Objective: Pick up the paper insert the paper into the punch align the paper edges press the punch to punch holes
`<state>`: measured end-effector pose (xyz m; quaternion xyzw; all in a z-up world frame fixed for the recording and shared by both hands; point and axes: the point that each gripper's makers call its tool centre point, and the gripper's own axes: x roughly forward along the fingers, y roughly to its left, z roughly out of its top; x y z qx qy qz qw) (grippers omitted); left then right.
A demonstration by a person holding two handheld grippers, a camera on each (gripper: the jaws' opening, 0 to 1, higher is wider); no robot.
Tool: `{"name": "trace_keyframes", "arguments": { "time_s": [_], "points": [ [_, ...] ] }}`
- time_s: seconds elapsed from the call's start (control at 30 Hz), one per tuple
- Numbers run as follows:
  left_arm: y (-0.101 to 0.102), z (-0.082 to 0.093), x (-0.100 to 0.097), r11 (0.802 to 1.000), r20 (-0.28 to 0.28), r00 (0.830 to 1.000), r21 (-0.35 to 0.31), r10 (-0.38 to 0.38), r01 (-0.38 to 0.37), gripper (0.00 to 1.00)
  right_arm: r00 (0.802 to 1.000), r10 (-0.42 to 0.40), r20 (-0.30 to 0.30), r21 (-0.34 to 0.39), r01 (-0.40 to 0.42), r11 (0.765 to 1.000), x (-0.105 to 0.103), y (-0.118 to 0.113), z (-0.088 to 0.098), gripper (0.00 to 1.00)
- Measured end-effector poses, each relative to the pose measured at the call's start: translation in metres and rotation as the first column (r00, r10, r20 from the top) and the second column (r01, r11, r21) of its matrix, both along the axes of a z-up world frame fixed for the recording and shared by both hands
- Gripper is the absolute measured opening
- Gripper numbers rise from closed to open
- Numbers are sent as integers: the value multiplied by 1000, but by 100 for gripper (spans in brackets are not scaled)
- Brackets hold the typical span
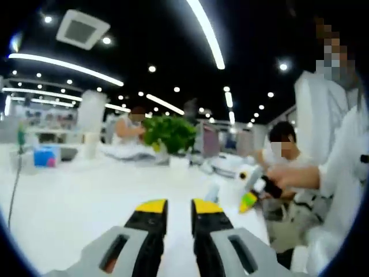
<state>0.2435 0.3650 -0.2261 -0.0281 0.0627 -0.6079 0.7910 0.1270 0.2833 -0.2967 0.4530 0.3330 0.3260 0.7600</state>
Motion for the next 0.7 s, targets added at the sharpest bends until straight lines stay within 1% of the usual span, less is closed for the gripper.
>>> {"name": "trace_keyframes", "arguments": {
  "time_s": [0.03,0.07,0.1,0.17,0.2,0.27,0.33,0.4,0.43,0.47,0.6,0.7],
  "points": [
    [-6,-5,2,1000,1,1000,13,-10,10,17,1000,-1,3,-4,1,1000,0,0,0,4],
    [-10,-13,4,999,4,1000,41,-22,22,17,1000,-2,4,-6,2,1000,1,0,0,4],
    [-12,-21,6,997,8,1000,76,-29,29,17,1000,-2,4,-8,2,1000,1,0,0,4],
    [-14,-31,11,993,17,999,111,-39,37,17,1000,-5,9,-16,5,1000,2,0,-1,4],
    [-14,-37,12,990,13,999,133,-40,38,17,1000,-4,12,-20,4,1000,2,0,-1,4],
    [-11,-48,14,984,25,999,174,-40,35,17,1000,-5,18,-27,6,1000,2,0,-1,4],
    [-8,-57,10,976,18,998,210,-54,49,17,1000,-4,25,-40,5,999,3,-1,-2,4],
    [-6,-60,9,975,14,998,217,-56,51,17,999,-2,32,-56,4,998,3,-1,-3,4],
    [-5,-63,8,973,-4,998,224,-55,54,17,999,-1,36,-63,3,998,3,-1,-3,4],
    [-5,-66,5,971,-11,998,233,-59,60,17,999,-1,38,-68,3,998,3,-1,-3,4],
    [-4,-74,5,962,3,998,268,-60,57,17,999,-4,38,-59,6,998,4,-2,-3,4],
    [-3,-76,5,961,13,998,272,-60,54,17,999,-5,44,-70,9,998,4,-3,-3,4]
  ]
}}
